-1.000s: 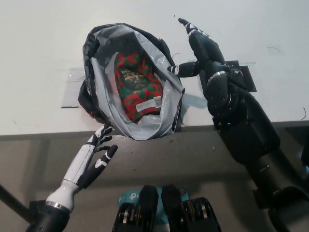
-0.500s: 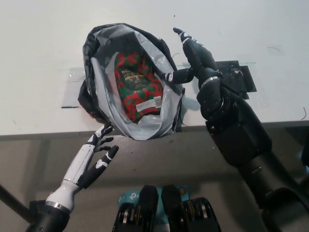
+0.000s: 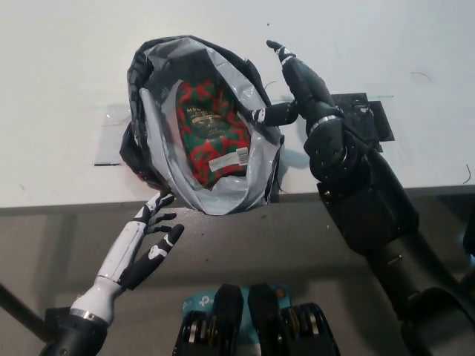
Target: The robot uses its right hand to pick up a bag of coffee beans and puts it in the black plastic bag, then the robot grabs the top of the bag and lifts it.
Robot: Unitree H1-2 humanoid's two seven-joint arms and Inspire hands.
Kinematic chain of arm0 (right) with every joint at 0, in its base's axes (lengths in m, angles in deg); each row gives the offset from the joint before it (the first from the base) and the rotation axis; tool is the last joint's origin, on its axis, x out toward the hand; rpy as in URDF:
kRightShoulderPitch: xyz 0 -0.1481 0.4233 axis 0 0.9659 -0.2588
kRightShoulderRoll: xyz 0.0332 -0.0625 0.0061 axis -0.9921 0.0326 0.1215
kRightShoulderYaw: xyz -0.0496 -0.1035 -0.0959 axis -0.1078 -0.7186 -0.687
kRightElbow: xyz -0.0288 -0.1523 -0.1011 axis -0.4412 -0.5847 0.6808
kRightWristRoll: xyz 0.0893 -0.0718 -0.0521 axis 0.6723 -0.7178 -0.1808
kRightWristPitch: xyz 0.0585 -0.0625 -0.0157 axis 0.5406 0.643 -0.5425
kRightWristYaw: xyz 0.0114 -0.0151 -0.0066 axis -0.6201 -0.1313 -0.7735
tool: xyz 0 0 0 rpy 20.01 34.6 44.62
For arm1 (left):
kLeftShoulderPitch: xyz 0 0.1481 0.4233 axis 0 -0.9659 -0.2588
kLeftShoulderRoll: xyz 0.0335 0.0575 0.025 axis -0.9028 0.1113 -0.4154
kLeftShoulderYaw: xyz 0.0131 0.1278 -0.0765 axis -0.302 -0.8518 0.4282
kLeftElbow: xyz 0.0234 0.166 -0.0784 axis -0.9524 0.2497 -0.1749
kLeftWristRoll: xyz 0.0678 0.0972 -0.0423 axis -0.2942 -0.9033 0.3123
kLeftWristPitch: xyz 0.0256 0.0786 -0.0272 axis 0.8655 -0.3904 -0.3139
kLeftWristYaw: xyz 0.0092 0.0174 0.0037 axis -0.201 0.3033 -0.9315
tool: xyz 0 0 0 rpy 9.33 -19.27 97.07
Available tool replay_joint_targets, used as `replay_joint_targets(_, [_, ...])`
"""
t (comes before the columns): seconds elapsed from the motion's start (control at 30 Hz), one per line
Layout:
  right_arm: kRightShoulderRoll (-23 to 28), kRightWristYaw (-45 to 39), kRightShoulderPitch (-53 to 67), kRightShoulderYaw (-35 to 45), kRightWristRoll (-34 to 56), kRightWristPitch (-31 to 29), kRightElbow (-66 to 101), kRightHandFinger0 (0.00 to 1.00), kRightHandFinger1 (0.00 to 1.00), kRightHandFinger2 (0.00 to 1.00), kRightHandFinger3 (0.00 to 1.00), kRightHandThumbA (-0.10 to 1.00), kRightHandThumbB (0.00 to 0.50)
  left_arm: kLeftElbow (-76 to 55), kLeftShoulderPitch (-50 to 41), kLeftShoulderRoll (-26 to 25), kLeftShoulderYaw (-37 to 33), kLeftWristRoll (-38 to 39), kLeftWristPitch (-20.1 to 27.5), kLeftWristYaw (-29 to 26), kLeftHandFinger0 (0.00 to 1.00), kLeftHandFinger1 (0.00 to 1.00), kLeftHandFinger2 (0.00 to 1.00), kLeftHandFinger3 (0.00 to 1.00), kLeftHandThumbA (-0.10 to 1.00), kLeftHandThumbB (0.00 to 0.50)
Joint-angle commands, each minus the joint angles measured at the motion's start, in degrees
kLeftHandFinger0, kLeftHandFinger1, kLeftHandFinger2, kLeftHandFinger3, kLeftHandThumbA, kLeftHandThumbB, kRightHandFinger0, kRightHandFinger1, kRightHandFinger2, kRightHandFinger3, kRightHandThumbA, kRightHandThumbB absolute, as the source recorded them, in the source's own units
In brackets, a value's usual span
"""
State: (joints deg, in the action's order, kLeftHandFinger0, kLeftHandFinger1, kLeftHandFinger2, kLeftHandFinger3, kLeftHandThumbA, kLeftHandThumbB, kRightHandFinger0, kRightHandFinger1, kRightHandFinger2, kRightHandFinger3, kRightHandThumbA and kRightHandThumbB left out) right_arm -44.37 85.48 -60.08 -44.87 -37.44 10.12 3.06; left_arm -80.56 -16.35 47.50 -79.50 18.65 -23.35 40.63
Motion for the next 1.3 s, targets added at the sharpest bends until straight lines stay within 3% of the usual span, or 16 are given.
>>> replay_joint_targets(0.0, [-0.6,0.3,-4.3,-0.2,-0.1,0.4,-1.8,1.00,1.00,1.00,1.00,0.87,0.386,-0.6,0.8,-0.7,0.1,0.2,2.6,0.3,0.78,0.83,0.97,1.00,0.88,0.070])
replay_joint_targets(0.1, [-0.6,0.5,-4.7,-0.1,0.0,0.6,-3.2,1.00,1.00,1.00,1.00,0.83,0.364,-1.2,0.9,-0.7,0.1,0.0,1.8,0.4,0.78,0.83,0.97,1.00,0.90,0.077])
replay_joint_targets(0.43, [-1.0,0.9,-5.9,-0.5,0.2,-1.4,-8.7,1.00,1.00,1.00,1.00,0.87,0.403,-0.8,1.1,-0.5,0.1,0.1,1.8,0.2,0.78,0.83,0.97,1.00,0.90,0.074])
replay_joint_targets(0.83, [-2.8,1.1,-7.6,-2.1,0.0,-1.9,-14.2,1.00,1.00,1.00,1.00,0.88,0.414,-0.7,1.3,-0.6,0.0,0.0,1.9,0.4,0.79,0.83,0.97,1.00,0.89,0.075])
replay_joint_targets(1.0, [-3.5,2.7,-8.7,-1.8,0.4,-4.5,-17.2,1.00,1.00,1.00,1.00,0.81,0.355,-0.6,1.4,-0.7,-0.1,-0.2,2.3,0.3,0.79,0.83,0.97,1.00,0.89,0.068])
replay_joint_targets(1.03, [-3.5,3.0,-8.9,-1.7,0.4,-4.7,-17.5,0.91,1.00,1.00,1.00,0.80,0.349,-0.6,1.4,-0.7,-0.1,-0.2,2.3,0.3,0.79,0.83,0.97,1.00,0.89,0.068])
replay_joint_targets(1.07, [-3.6,3.3,-9.2,-1.8,0.3,-4.7,-18.3,0.82,0.94,1.00,1.00,0.77,0.308,-0.7,1.4,-0.7,-0.1,-0.3,2.1,0.4,0.78,0.83,0.97,1.00,0.89,0.068])
replay_joint_targets(1.1, [-3.6,3.6,-9.7,-2.0,0.0,-4.5,-19.4,0.53,0.60,0.67,0.94,0.61,0.230,-0.6,1.5,-0.7,-0.1,-0.2,2.2,0.4,0.78,0.82,0.96,1.00,0.89,0.068])
replay_joint_targets(1.17, [-3.6,4.2,-10.1,-2.3,-0.3,-4.7,-20.5,0.33,0.41,0.49,0.78,0.47,0.210,-0.5,1.5,-0.8,-0.1,0.0,2.3,0.6,0.78,0.82,0.96,1.00,0.89,0.066])
replay_joint_targets(1.23, [-3.6,5.3,-10.4,-2.3,-0.6,-5.3,-21.5,0.06,0.17,0.28,0.47,0.28,0.180,-0.5,1.7,-0.8,-0.2,0.0,2.3,0.7,0.78,0.82,0.96,1.00,0.89,0.057])
replay_joint_targets(1.27, [-3.6,5.8,-10.4,-2.2,-0.5,-5.8,-21.8,0.01,0.12,0.23,0.36,0.26,0.174,-0.6,1.7,-0.9,-0.2,-0.2,2.1,0.6,0.78,0.82,0.97,1.00,0.89,0.064])
